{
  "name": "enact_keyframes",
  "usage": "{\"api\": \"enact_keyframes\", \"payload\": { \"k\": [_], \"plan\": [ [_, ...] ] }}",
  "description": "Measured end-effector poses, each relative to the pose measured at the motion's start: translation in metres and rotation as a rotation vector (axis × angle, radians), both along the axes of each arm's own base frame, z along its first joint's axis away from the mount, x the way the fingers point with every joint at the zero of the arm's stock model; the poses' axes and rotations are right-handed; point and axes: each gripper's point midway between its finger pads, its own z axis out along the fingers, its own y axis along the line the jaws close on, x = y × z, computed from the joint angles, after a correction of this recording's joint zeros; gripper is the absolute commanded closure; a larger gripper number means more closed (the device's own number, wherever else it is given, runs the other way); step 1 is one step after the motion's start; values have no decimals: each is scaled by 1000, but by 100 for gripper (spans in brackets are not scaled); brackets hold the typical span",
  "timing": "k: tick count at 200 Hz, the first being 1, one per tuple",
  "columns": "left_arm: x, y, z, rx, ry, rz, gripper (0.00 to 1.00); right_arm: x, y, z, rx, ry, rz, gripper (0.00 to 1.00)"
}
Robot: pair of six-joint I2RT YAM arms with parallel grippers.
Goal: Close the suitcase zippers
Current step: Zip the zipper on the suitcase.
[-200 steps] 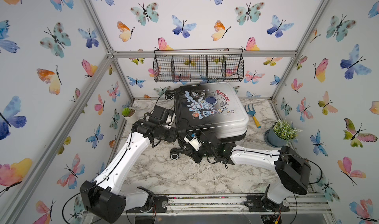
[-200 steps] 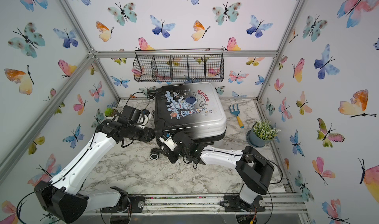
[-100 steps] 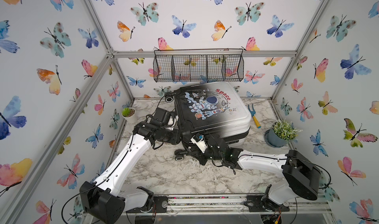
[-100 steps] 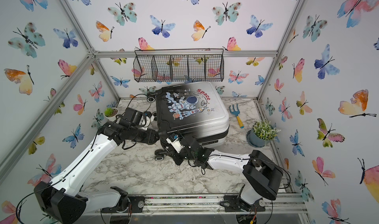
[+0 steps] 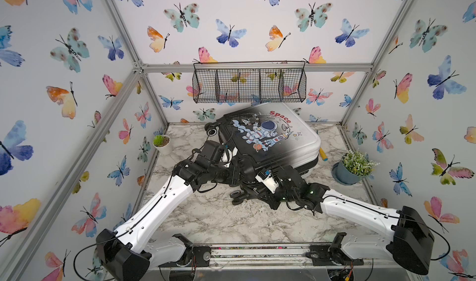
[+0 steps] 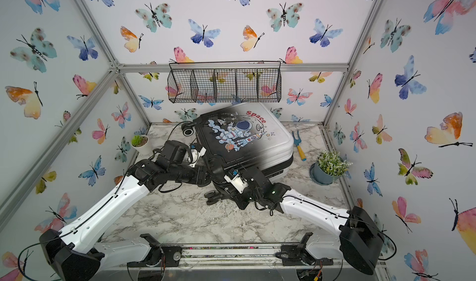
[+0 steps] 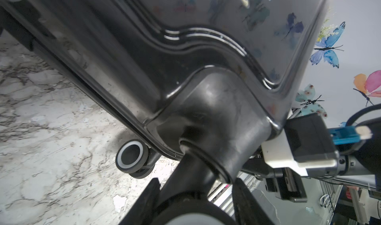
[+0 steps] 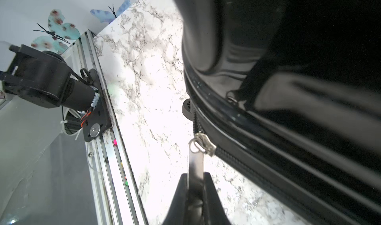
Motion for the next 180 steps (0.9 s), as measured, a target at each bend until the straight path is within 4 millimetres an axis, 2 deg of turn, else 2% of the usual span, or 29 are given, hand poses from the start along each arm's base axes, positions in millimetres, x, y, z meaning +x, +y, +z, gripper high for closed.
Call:
{"api": "enact_keyframes", "payload": {
  "k": [23,60,84,100,109,127,139,148,166,180],
  "plan": [
    [-8,-15,-5,-21,18,-4,100,-1,-18,-5,-20,3,-5,98],
    [-18,-23,-16,11,67,-34,98,-3,-38,-15,-52,-2,-12,97],
    [-22,-31,-22,24,90,-52,81,-1,-51,-19,-68,0,-37,98],
    [-22,-34,-24,46,103,-62,60,0,-57,-22,-79,7,-48,97],
    [-22,-34,-23,58,103,-65,43,2,-58,-22,-79,6,-53,98],
    [-22,-32,-15,89,76,-92,26,3,-58,-21,-78,4,-58,98],
    [-23,-30,-7,103,47,-110,4,4,-61,-23,-86,10,-64,97],
    [-21,-28,2,110,13,-120,0,5,-63,-24,-89,12,-72,98],
    [-16,-20,16,119,-40,-116,2,8,-65,-24,-90,11,-84,98],
    [-6,-5,24,159,-95,-97,2,10,-66,-24,-90,10,-89,98]
  ]
}}
